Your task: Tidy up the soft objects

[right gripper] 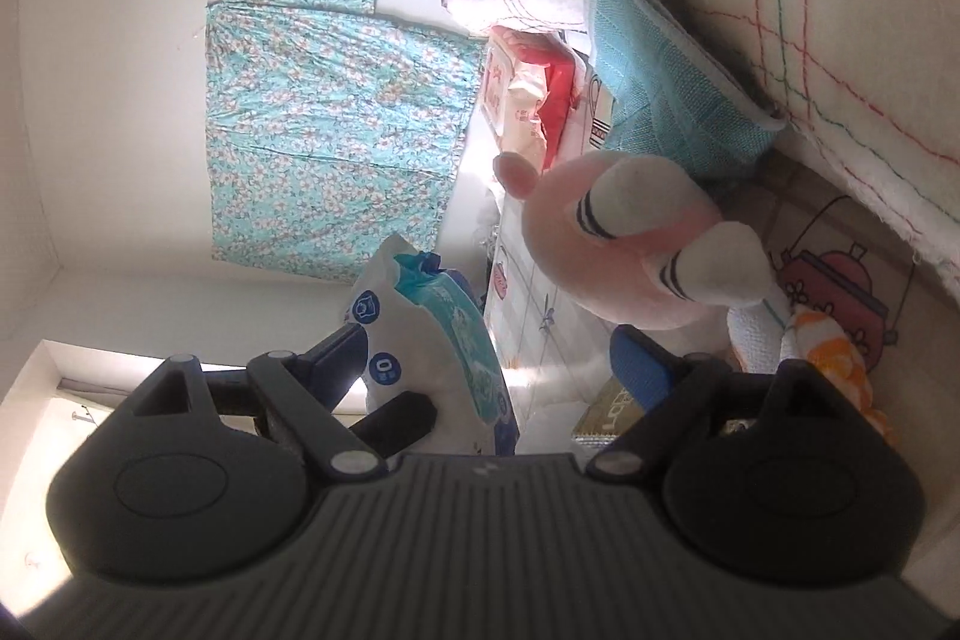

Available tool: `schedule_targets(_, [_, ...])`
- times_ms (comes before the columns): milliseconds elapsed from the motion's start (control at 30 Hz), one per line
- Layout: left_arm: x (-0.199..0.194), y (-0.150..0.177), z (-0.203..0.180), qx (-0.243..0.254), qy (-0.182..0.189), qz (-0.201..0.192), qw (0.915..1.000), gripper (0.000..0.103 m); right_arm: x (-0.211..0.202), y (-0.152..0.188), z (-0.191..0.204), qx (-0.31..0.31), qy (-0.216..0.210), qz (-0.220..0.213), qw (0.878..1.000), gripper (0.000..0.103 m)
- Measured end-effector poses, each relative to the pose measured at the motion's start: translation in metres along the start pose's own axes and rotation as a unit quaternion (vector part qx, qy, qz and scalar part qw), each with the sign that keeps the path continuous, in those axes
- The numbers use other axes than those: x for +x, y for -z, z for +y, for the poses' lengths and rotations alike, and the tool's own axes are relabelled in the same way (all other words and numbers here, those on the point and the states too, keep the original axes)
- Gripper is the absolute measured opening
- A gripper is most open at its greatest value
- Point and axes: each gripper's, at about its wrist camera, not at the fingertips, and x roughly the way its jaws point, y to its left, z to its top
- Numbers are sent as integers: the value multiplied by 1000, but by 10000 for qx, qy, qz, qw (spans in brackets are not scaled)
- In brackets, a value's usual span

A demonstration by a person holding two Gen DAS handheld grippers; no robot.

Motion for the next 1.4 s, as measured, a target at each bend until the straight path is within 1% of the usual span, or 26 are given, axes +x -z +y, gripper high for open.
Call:
schedule_targets(67, [-6,8,-9,-136,277,-86,9995,64,-10,2,1,4,-126,-96,9999,89])
schedule_targets(100, [-9,12,-13,-196,437,-144,9987,64,-23,2,-2,22,-186,-141,9997,89])
schedule_targets(200, [-11,26,-18,-543,914,-275,9940,64,-48,6,-10,171,-386,-253,9988,89])
schedule_targets(300, [-2,44,-17,-998,1300,-283,9861,64,-72,11,-13,160,-347,-420,9984,89])
schedule_targets(367, [11,56,-14,-1324,1472,-246,9799,65,-87,12,-17,70,-261,-537,9982,89])
schedule_targets(400, [18,61,-14,-1408,1514,-239,9781,65,-94,13,-19,31,-207,-586,9981,89])
schedule_targets(500, [44,73,-12,-1693,1498,-137,9740,65,-107,19,-31,24,-46,-617,9981,89])
schedule_targets(600, [68,81,-11,-1771,1361,61,9747,65,-109,24,-43,109,109,-573,9982,88])
schedule_targets(667, [74,84,-9,-1769,1377,72,9745,67,-105,25,-47,155,84,-527,9985,87])
schedule_targets(767, [74,85,-7,-1727,1399,27,9750,67,-100,28,-51,179,10,-430,9989,85])
schedule_targets(800, [74,86,-6,-1701,1370,31,9758,67,-97,28,-51,182,-24,-387,9991,84])
schedule_targets(900, [71,88,-6,-1635,1250,-13,9786,71,-94,29,-49,129,-26,-304,9995,84])
schedule_targets(967, [65,88,-10,-1483,1124,-116,9825,82,-91,29,-50,181,-97,-235,9995,84])
schedule_targets(1000, [62,87,-12,-1416,1049,-148,9842,84,-89,28,-50,218,-143,-204,9995,84])
schedule_targets(1067, [58,86,-13,-1303,946,-187,9868,85,-88,28,-53,296,-207,-181,9992,84])
schedule_targets(1133, [56,84,-13,-1303,894,-157,9873,85,-88,27,-56,385,-284,-166,9987,84])
schedule_targets(1233, [47,85,-12,-1273,721,-229,9890,85,-89,29,-62,612,-499,-86,9968,84])
schedule_targets(1333, [37,85,-15,-1070,664,-277,9917,85,-88,30,-62,686,-736,-18,9949,84])
schedule_targets(1400, [31,86,-17,-945,635,-238,9932,85,-86,31,-60,670,-794,51,9946,84])
